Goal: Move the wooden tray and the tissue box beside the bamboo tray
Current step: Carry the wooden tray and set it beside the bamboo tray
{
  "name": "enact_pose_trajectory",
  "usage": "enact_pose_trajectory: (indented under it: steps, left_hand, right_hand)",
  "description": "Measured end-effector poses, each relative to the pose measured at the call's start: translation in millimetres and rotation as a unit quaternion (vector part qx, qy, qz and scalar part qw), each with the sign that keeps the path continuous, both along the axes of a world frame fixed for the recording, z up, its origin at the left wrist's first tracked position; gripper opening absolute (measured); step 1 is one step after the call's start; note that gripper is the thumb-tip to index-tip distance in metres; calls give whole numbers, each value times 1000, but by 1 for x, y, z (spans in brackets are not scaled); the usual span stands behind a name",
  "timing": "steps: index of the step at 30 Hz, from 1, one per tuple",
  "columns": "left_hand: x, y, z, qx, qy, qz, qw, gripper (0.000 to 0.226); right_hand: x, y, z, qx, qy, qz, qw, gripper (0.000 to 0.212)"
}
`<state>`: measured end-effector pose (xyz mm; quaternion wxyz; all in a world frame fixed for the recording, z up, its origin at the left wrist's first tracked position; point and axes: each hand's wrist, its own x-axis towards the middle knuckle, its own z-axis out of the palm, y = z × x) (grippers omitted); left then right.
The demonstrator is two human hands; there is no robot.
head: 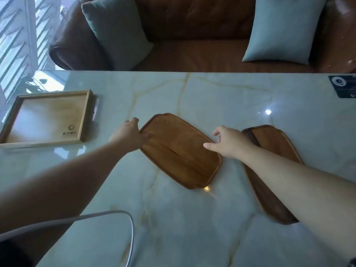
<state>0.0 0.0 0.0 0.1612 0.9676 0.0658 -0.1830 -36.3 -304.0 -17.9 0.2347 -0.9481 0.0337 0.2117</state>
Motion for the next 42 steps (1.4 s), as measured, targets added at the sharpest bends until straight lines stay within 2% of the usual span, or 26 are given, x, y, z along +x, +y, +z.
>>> enact_pose_trajectory:
  steps: [3,6,7,10,15,20,28,37,42]
  left_hand:
    - [2,5,-12,-19,28,48,998,70]
    - [1,3,-21,-110,63,125,984,27]
    - [0,2,-25,-141,63,152,976,19]
    - [1,2,-30,-194,58,217,955,13]
    - [1,1,-33,-293,41,272,916,32]
    - [12,-28,-26,-363,17,263,894,29]
    - [18,-127,-21,-418,33,165,893,20]
    - [11,-215,-23,-399,62,71,912,23]
    - [9,-246,-30,-347,71,19,935,19]
  right_hand:
    - [-3,4,-10,-42,-5,4,999,54]
    - [-8,5,-21,-76,-16,4,997,48]
    - [-9,4,-23,-80,-16,1,997,46]
    - [-14,4,-29,-63,-15,-24,998,42]
    - [-27,-4,-26,7,-26,-64,998,41]
    - [-51,-38,-13,66,-62,-144,986,41]
    - [-108,-124,-6,79,-54,-244,965,41]
    - [-164,-184,-6,80,-55,-316,944,45]
    - [-185,-199,-14,69,-71,-326,940,34]
